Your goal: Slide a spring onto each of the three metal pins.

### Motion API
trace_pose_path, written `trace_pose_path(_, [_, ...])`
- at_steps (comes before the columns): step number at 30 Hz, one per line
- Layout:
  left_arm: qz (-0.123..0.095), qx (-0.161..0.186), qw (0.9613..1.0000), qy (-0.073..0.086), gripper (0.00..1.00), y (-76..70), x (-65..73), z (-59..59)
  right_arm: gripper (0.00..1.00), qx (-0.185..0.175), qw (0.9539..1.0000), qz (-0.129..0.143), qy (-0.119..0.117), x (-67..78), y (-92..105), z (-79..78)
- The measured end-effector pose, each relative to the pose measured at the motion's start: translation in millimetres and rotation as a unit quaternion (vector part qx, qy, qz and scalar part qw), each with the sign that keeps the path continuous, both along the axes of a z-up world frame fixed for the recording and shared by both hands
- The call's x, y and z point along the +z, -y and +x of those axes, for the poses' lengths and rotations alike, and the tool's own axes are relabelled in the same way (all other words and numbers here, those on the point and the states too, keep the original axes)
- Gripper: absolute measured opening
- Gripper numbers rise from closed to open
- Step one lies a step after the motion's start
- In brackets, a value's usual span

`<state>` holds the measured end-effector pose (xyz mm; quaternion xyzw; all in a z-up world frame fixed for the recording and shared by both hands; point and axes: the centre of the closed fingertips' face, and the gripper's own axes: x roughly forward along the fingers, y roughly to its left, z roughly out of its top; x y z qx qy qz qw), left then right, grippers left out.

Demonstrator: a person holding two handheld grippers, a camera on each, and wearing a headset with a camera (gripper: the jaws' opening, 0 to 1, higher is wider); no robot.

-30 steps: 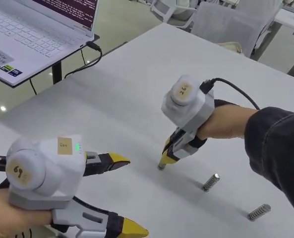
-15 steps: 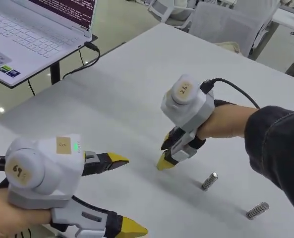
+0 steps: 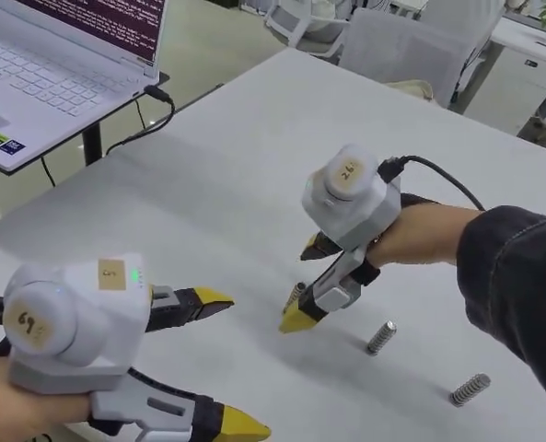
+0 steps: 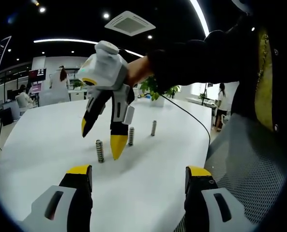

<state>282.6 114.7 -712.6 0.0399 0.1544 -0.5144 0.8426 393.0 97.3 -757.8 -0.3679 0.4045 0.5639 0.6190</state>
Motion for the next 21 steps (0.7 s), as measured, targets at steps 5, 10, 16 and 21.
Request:
trace_pose_path(5, [0.001, 0.0, 1.0, -0.001, 0.75, 0.7, 0.8, 1.3, 0.82, -0.01, 0.9997, 0.021, 0.01, 4.4, -0.7, 2.1])
trace_pose_path(10, [-0.002, 0.004, 1.0, -0.001, 0.75, 2.1, 3.1, 3.0, 0.9, -0.023, 0.9984, 0.047, 0.021, 10.3, -1.5, 4.0])
trace_pose_path(16, [-0.005, 0.011, 0.9999, -0.001, 0.75, 1.6, 3.0, 5.9, 0.95, -0.033, 0.9975, 0.056, 0.028, 12.4, 1.6, 5.2])
trace_pose_path(21, [-0.008, 0.018, 0.9998, 0.001, 0.75, -0.4, 6.0, 10.6, 0.99, -0.044, 0.9957, 0.074, 0.034, 19.0, 1.4, 8.1])
